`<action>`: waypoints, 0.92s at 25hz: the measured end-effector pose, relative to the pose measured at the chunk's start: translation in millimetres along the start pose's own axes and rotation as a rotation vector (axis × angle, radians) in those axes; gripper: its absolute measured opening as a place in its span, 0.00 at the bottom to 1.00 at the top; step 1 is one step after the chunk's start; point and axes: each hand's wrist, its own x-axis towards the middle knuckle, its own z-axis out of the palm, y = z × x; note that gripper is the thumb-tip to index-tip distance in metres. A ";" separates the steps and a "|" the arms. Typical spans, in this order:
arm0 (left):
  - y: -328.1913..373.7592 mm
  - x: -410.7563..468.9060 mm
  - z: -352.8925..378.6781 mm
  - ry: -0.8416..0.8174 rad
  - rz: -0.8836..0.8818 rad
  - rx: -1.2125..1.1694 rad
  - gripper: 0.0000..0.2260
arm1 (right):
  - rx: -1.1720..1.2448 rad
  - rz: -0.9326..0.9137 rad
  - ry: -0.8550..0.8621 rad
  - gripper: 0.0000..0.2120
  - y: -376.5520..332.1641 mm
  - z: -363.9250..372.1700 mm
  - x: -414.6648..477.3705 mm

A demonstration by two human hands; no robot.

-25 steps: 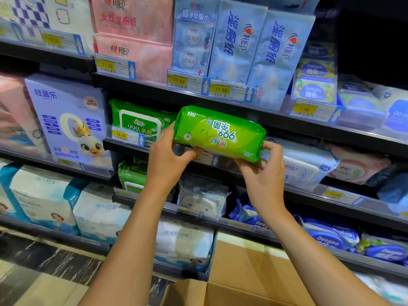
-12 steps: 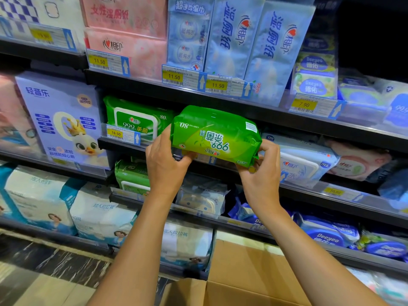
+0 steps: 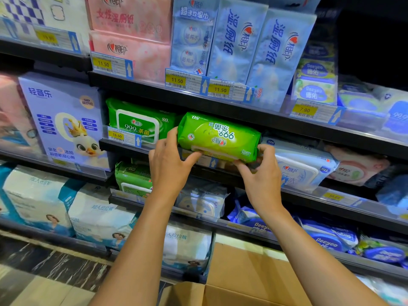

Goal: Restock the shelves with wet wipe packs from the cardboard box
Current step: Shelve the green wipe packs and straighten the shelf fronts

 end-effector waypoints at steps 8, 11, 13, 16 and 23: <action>11.4 6.2 3.6 -0.025 0.011 0.157 0.35 | -0.320 0.049 -0.024 0.24 -2.3 -2.7 13.5; 6.2 4.8 -0.5 -0.024 0.035 0.124 0.31 | -0.364 0.089 -0.050 0.27 -9.4 -5.9 19.3; 0.7 3.4 -8.4 -0.014 0.065 0.094 0.27 | -0.374 0.108 -0.091 0.29 -12.6 -9.1 20.8; -9.4 0.6 -26.3 0.001 0.043 0.064 0.25 | -0.400 0.111 -0.127 0.32 -18.0 -10.9 15.8; -41.5 31.4 -78.3 0.018 -0.190 0.123 0.36 | -0.395 0.167 -0.107 0.33 -23.5 -0.3 8.9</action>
